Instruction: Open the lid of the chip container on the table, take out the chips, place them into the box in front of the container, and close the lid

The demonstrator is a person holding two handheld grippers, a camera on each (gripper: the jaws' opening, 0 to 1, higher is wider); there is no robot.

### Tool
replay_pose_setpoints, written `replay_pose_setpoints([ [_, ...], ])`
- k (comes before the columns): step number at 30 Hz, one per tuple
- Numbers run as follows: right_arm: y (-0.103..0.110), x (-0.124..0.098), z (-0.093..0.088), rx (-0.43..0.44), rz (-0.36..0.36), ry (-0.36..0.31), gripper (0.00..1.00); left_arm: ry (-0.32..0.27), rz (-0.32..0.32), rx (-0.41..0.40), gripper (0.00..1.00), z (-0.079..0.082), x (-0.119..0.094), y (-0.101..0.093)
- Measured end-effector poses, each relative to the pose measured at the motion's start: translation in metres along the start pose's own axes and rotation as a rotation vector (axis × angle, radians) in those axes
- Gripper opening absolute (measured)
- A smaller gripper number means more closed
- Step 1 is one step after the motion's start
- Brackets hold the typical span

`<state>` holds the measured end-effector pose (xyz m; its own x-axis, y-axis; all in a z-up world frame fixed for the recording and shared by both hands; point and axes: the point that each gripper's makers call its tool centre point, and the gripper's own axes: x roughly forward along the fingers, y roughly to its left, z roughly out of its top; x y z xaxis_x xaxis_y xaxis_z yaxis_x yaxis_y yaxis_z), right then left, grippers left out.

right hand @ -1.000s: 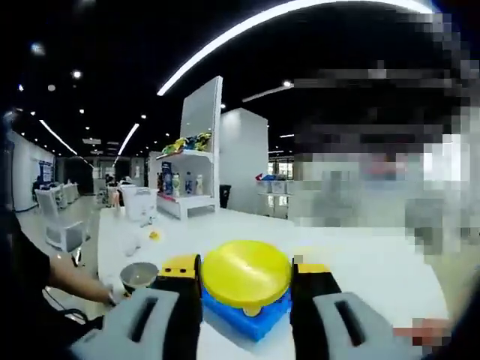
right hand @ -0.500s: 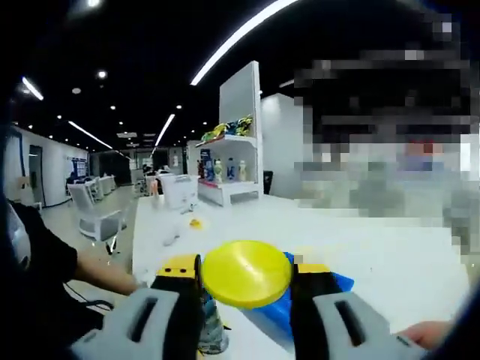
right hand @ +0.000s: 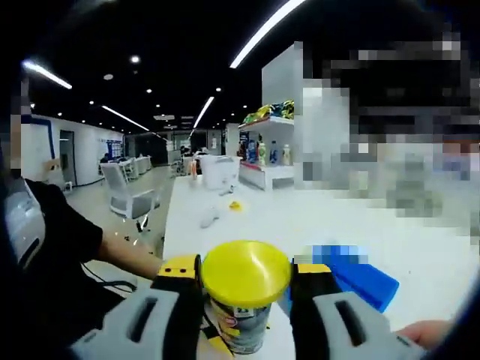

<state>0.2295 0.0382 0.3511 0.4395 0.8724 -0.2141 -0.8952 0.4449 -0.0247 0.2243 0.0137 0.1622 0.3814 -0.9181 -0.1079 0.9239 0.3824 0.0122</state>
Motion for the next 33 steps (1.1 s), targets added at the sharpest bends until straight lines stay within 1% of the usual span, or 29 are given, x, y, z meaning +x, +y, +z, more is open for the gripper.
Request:
replay_pose_setpoints([
  [7, 0.005, 0.009, -0.006, -0.023, 0.017, 0.033, 0.44, 0.0, 0.002, 0.004, 0.49, 0.0, 0.0, -0.001],
  [10, 0.005, 0.013, -0.009, -0.056, 0.005, 0.048, 0.44, 0.0, 0.002, 0.006, 0.49, 0.0, 0.0, -0.001],
  [17, 0.006, 0.013, -0.009, -0.063, 0.02, 0.038, 0.45, 0.002, 0.004, 0.009, 0.49, -0.001, 0.0, 0.0],
  [22, 0.005, 0.011, -0.01, -0.081, 0.032, 0.012, 0.45, 0.003, 0.004, 0.011, 0.49, -0.001, 0.0, 0.0],
  [27, 0.001, 0.009, -0.012, -0.053, 0.031, 0.011, 0.46, 0.004, 0.005, 0.012, 0.49, -0.002, 0.001, 0.0],
  [33, -0.002, 0.009, -0.015, -0.081, 0.019, 0.024, 0.49, 0.005, 0.005, 0.013, 0.49, -0.002, 0.001, 0.0],
])
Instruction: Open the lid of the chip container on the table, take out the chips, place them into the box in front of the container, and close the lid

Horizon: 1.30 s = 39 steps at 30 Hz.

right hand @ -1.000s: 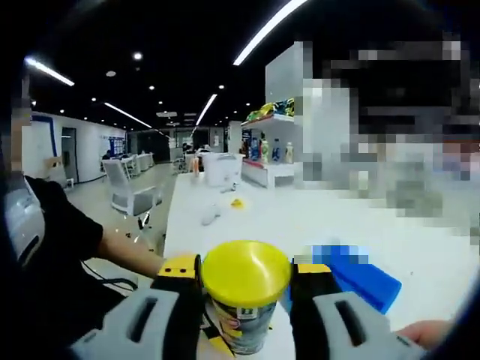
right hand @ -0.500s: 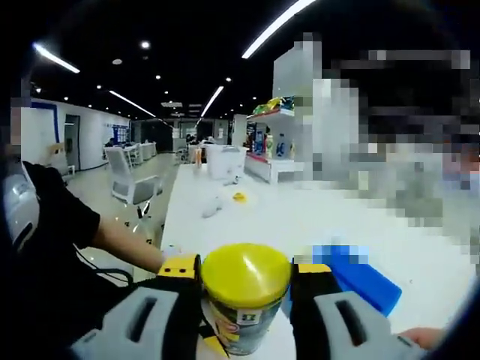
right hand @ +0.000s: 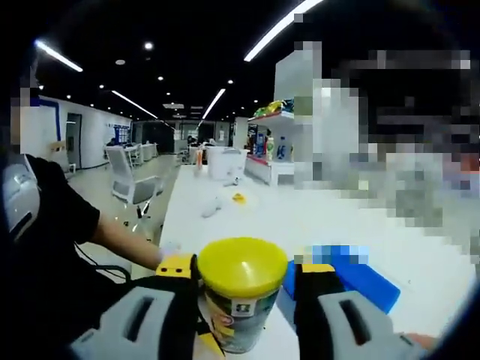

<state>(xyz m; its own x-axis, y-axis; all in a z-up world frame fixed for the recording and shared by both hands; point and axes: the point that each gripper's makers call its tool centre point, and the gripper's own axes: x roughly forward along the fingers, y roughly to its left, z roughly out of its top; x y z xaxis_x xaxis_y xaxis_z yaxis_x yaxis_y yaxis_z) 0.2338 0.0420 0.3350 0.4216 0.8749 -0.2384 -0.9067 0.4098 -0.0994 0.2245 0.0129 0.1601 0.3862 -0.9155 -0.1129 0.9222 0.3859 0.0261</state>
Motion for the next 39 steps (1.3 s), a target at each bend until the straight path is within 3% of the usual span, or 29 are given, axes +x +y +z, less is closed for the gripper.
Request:
replay_pose_setpoints([
  [3, -0.002, -0.005, 0.002, 0.002, 0.007, -0.006, 0.48, 0.001, 0.0, 0.001, 0.49, 0.0, 0.0, 0.0],
  [9, -0.013, -0.022, 0.044, 0.047, -0.029, -0.161, 0.42, 0.001, 0.0, 0.001, 0.49, 0.0, 0.0, 0.0],
  [14, -0.012, -0.025, 0.062, 0.06, -0.031, -0.213, 0.42, 0.002, 0.0, 0.001, 0.49, -0.001, 0.0, 0.001],
  [16, -0.015, -0.024, 0.072, 0.038, -0.064, -0.249, 0.37, 0.002, 0.0, 0.001, 0.49, -0.001, 0.0, 0.001],
  [19, -0.019, -0.023, 0.089, 0.012, -0.117, -0.317, 0.21, 0.003, 0.0, 0.001, 0.49, -0.001, 0.0, 0.001],
  [22, -0.018, -0.017, 0.096, 0.015, -0.131, -0.353, 0.14, 0.003, 0.001, 0.001, 0.49, -0.001, 0.0, 0.001],
  [25, -0.012, 0.001, 0.086, 0.027, -0.122, -0.299, 0.11, 0.004, 0.001, 0.001, 0.49, -0.001, 0.0, 0.002],
  [28, -0.012, 0.019, 0.064, 0.015, -0.145, -0.187, 0.1, 0.004, 0.001, 0.001, 0.49, -0.001, 0.0, 0.002],
  [31, -0.009, 0.029, 0.04, 0.06, -0.138, -0.074, 0.01, 0.005, 0.003, 0.002, 0.49, -0.002, 0.0, 0.002],
  [36, -0.01, 0.025, 0.017, 0.074, -0.131, -0.012, 0.01, 0.007, 0.004, 0.004, 0.49, -0.002, 0.0, 0.002],
  [37, -0.01, 0.024, 0.014, 0.077, -0.134, -0.011, 0.01, 0.007, 0.004, 0.004, 0.49, -0.003, 0.0, 0.002],
  [38, -0.009, 0.022, 0.022, 0.07, -0.128, -0.066, 0.0, 0.008, 0.004, 0.004, 0.49, -0.003, 0.0, 0.002],
  [39, -0.01, 0.02, 0.016, 0.078, -0.134, -0.037, 0.0, 0.008, 0.004, 0.004, 0.49, -0.003, 0.0, 0.002],
])
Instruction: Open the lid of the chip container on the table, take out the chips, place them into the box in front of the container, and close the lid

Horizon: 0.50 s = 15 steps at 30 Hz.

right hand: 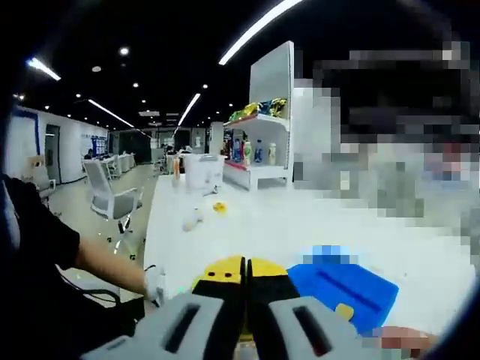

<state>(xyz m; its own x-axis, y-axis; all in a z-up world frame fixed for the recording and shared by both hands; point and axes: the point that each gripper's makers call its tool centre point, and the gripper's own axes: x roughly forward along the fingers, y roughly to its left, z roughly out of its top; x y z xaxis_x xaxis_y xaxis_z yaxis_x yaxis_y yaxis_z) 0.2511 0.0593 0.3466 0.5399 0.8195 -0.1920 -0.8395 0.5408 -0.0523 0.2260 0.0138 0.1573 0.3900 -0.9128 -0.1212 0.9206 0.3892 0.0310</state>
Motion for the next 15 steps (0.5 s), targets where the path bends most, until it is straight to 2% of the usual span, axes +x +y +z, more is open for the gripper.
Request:
replay_pose_setpoints([
  [4, 0.005, -0.009, -0.002, 0.002, 0.003, -0.024, 0.0, 0.004, 0.001, 0.0, 0.49, -0.001, 0.0, 0.0],
  [5, 0.006, -0.01, -0.002, -0.008, 0.002, -0.047, 0.0, 0.007, -0.002, -0.004, 0.49, -0.001, 0.0, -0.001],
  [8, 0.005, -0.012, -0.002, 0.033, 0.014, -0.081, 0.0, 0.008, -0.002, -0.003, 0.49, -0.001, 0.0, -0.002],
  [10, 0.008, -0.013, 0.001, -0.047, 0.046, -0.15, 0.0, 0.012, -0.003, -0.008, 0.49, -0.002, 0.001, -0.002],
  [11, 0.007, -0.014, 0.003, -0.02, 0.034, -0.185, 0.0, 0.013, -0.003, -0.009, 0.49, -0.002, 0.001, -0.003],
  [15, 0.006, -0.016, 0.002, -0.016, 0.034, -0.234, 0.0, 0.015, -0.003, -0.009, 0.49, -0.002, 0.001, -0.003],
])
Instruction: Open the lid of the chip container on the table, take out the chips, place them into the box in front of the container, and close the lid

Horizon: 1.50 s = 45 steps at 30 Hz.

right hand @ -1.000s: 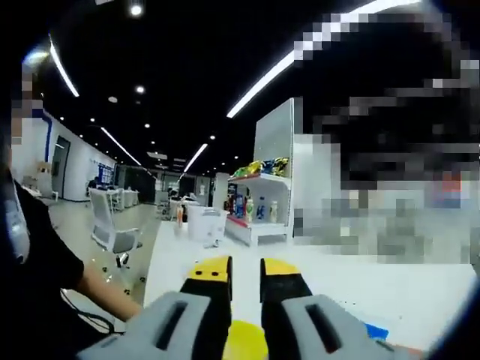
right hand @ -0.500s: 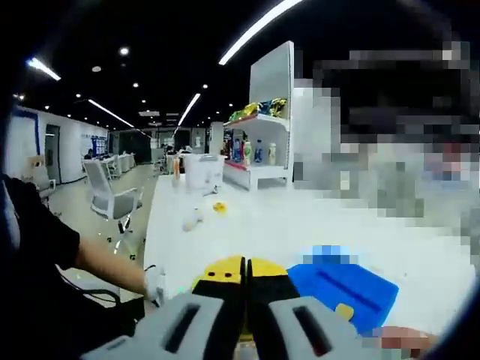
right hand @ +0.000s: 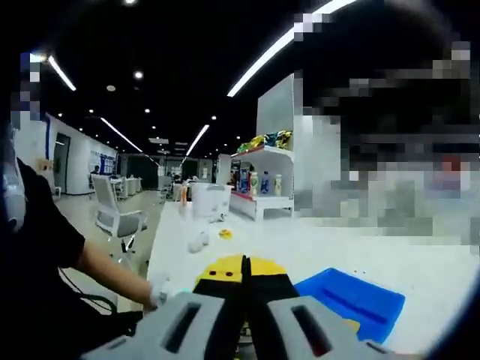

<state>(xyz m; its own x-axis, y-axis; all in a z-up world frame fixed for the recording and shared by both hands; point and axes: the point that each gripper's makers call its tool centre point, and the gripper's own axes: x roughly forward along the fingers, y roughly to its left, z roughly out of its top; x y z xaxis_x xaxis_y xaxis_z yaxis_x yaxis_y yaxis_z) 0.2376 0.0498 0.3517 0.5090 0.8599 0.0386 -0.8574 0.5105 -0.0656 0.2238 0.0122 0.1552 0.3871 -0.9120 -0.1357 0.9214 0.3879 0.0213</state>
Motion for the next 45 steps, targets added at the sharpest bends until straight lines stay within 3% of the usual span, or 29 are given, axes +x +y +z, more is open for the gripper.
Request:
replay_pose_setpoints([
  [16, -0.004, -0.001, 0.005, 0.03, -0.028, -0.057, 0.01, 0.005, 0.001, 0.006, 0.49, -0.001, 0.0, -0.001],
  [17, -0.002, -0.001, 0.005, 0.026, -0.023, -0.058, 0.05, 0.005, 0.001, 0.005, 0.49, -0.001, 0.0, -0.001],
  [18, 0.008, -0.003, 0.004, 0.072, 0.03, -0.044, 0.16, 0.005, 0.0, 0.006, 0.49, -0.001, 0.0, -0.002],
  [19, 0.016, -0.004, 0.011, 0.139, 0.076, -0.078, 0.33, 0.005, 0.0, 0.006, 0.49, -0.002, 0.0, -0.001],
  [20, 0.018, -0.006, 0.019, 0.208, 0.108, -0.123, 0.57, 0.005, 0.0, 0.007, 0.49, -0.002, 0.0, -0.001],
  [21, 0.015, -0.009, 0.03, 0.205, 0.111, -0.185, 0.67, 0.005, 0.0, 0.009, 0.49, -0.002, 0.0, -0.001],
  [22, 0.004, -0.014, 0.046, 0.2, 0.075, -0.279, 0.69, 0.005, 0.001, 0.012, 0.5, -0.002, 0.001, -0.001],
  [24, -0.02, -0.024, 0.058, 0.187, -0.014, -0.348, 0.64, 0.009, 0.004, 0.019, 0.5, -0.002, 0.001, -0.002],
  [27, -0.038, -0.03, 0.056, 0.189, -0.055, -0.336, 0.64, 0.002, 0.005, 0.033, 0.5, 0.003, -0.002, -0.002],
  [30, -0.051, -0.034, 0.05, 0.208, -0.08, -0.319, 0.68, -0.129, -0.031, -0.026, 0.54, 0.029, -0.01, -0.004],
  [32, -0.058, -0.038, 0.044, 0.212, -0.092, -0.307, 0.72, -0.17, -0.064, -0.06, 0.61, 0.039, -0.019, -0.006],
  [35, -0.069, -0.045, 0.036, 0.21, -0.114, -0.291, 0.74, -0.193, -0.115, -0.105, 0.75, 0.044, -0.034, -0.008],
  [39, -0.086, -0.055, 0.028, 0.198, -0.145, -0.277, 0.73, -0.174, -0.131, -0.087, 0.8, 0.04, -0.062, -0.004],
  [42, -0.107, -0.062, 0.02, 0.19, -0.183, -0.264, 0.76, -0.188, -0.11, -0.093, 0.87, 0.047, -0.082, 0.01],
  [45, -0.122, -0.066, 0.01, 0.187, -0.211, -0.242, 0.77, -0.23, -0.025, -0.089, 0.87, 0.061, -0.1, 0.041],
])
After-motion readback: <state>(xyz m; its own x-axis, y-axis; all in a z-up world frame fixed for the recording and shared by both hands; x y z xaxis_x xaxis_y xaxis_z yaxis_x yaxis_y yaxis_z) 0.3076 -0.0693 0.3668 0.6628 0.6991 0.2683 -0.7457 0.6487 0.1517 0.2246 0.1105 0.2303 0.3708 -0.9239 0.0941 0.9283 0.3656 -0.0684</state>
